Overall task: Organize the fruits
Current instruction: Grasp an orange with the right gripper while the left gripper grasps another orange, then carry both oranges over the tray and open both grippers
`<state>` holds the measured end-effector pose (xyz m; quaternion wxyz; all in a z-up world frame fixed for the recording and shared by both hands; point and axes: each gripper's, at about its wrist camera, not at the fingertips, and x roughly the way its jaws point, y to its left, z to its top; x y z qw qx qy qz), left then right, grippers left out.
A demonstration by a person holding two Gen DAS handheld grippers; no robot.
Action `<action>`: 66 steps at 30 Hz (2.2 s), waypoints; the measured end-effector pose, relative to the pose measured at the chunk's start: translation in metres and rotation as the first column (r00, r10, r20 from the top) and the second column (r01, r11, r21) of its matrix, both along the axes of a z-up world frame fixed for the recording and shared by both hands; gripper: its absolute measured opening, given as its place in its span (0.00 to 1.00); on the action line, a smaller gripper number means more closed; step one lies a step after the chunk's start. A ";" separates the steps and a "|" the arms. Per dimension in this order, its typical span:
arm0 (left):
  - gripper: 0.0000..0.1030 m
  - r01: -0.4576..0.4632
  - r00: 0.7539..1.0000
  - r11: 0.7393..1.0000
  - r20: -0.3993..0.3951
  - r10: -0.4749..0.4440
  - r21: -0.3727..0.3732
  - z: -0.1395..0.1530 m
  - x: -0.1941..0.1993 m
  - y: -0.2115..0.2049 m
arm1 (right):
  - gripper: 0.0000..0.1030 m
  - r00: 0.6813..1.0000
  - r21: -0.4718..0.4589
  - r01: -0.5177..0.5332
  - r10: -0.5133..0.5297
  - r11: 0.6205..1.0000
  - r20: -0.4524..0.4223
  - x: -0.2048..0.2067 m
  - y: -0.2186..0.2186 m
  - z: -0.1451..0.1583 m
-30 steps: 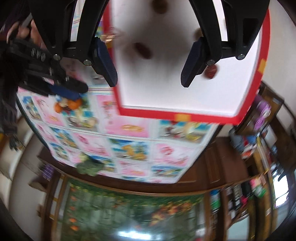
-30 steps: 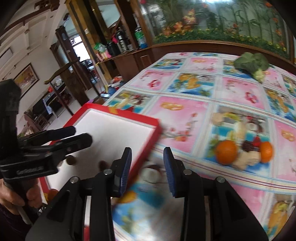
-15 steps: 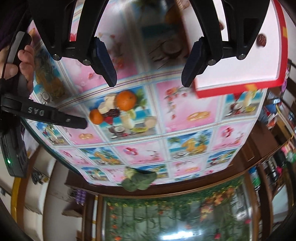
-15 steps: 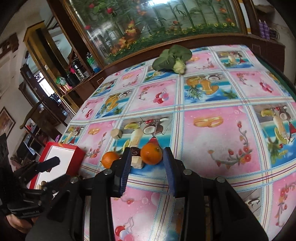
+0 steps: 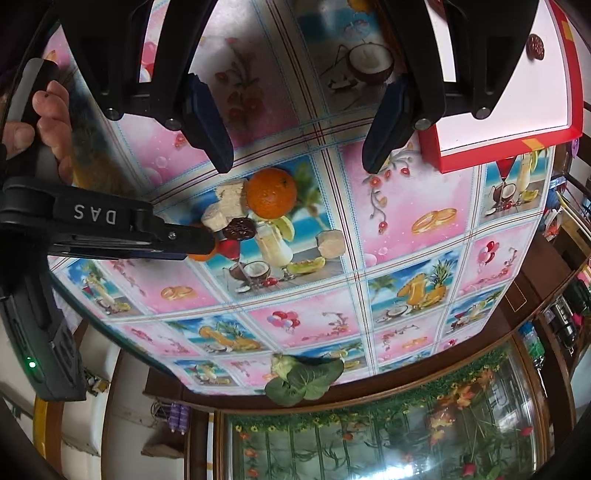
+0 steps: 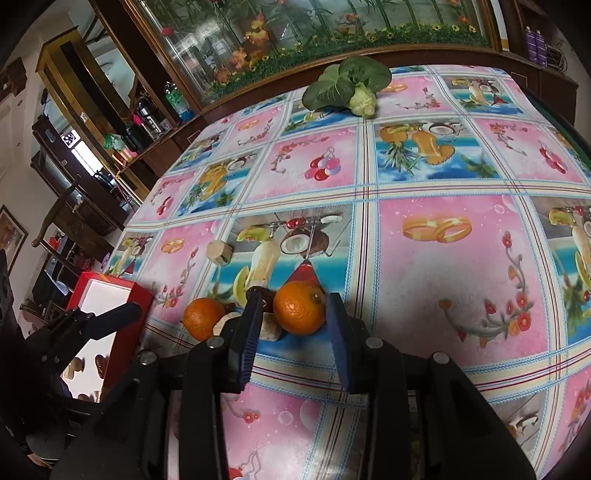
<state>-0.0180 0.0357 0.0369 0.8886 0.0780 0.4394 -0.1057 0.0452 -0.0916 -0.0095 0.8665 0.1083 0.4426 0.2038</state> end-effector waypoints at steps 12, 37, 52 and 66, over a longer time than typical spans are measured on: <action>0.70 0.019 0.997 0.999 -0.076 -0.021 -0.028 -0.018 0.026 -0.007 | 0.37 0.999 0.021 -0.005 0.006 1.000 -0.035 0.011 0.000 -0.005; 0.32 0.030 0.995 0.992 -0.088 -0.040 -0.120 -0.018 0.018 -0.005 | 0.32 0.998 0.090 0.002 0.004 0.996 -0.070 0.012 -0.018 -0.002; 0.31 0.008 1.000 0.985 -0.001 -0.008 -0.174 0.012 -0.027 0.019 | 0.32 0.997 0.147 0.072 -0.065 0.986 -0.050 0.008 -0.035 0.000; 0.31 -0.150 0.980 0.976 0.105 0.168 -0.158 0.040 -0.072 0.104 | 0.32 0.999 0.292 -0.042 0.030 0.956 0.045 -0.018 0.016 0.020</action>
